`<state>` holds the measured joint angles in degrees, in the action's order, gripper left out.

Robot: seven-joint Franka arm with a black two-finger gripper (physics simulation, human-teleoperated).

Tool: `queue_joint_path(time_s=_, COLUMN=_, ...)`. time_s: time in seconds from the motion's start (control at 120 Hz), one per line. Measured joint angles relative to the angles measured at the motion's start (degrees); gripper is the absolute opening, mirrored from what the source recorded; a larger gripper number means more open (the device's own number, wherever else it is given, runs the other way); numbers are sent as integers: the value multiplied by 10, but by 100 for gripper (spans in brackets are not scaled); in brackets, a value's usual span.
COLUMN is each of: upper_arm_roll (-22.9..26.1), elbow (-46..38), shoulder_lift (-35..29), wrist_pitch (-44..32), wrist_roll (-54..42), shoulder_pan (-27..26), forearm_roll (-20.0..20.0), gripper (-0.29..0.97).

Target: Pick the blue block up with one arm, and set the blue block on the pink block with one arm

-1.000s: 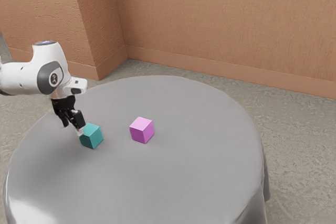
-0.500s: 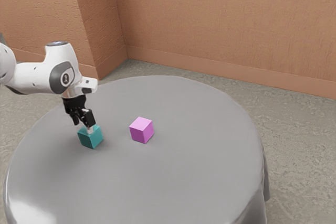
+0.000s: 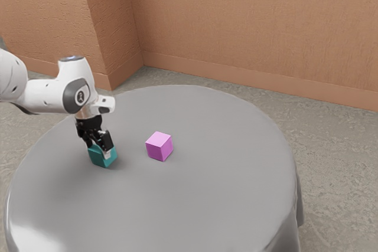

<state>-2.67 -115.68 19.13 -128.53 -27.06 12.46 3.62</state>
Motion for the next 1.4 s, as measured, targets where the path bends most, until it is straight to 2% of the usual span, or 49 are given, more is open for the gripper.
queue_joint_path(time_s=0.55, upper_arm_roll=2, elbow=31, shoulder_lift=32, wrist_pitch=-9, wrist_roll=16, shoulder_pan=1, forearm_roll=-12, gripper=68)
queue_joint_path(time_s=0.808, upper_arm_roll=3, elbow=31, shoulder_lift=39, wrist_pitch=-12, wrist_roll=19, shoulder_pan=0, forearm_roll=-14, gripper=47)
queue_joint_path(time_s=0.967, upper_arm_roll=9, elbow=36, shoulder_lift=37, wrist_pitch=-13, wrist_roll=22, shoulder_pan=1, forearm_roll=-19, gripper=42)
queue_joint_path(time_s=1.083, upper_arm_roll=21, elbow=68, shoulder_lift=10, wrist_pitch=-5, wrist_roll=23, shoulder_pan=-2, forearm_roll=-25, gripper=40)
queue_joint_path(time_s=1.2, upper_arm_roll=26, elbow=116, shoulder_lift=-12, wrist_pitch=20, wrist_roll=28, shoulder_pan=-28, forearm_roll=-30, gripper=40)
queue_joint_path(time_s=1.4, upper_arm_roll=26, elbow=200, shoulder_lift=24, wrist_pitch=82, wrist_roll=58, shoulder_pan=-80, forearm_roll=-38, gripper=39)
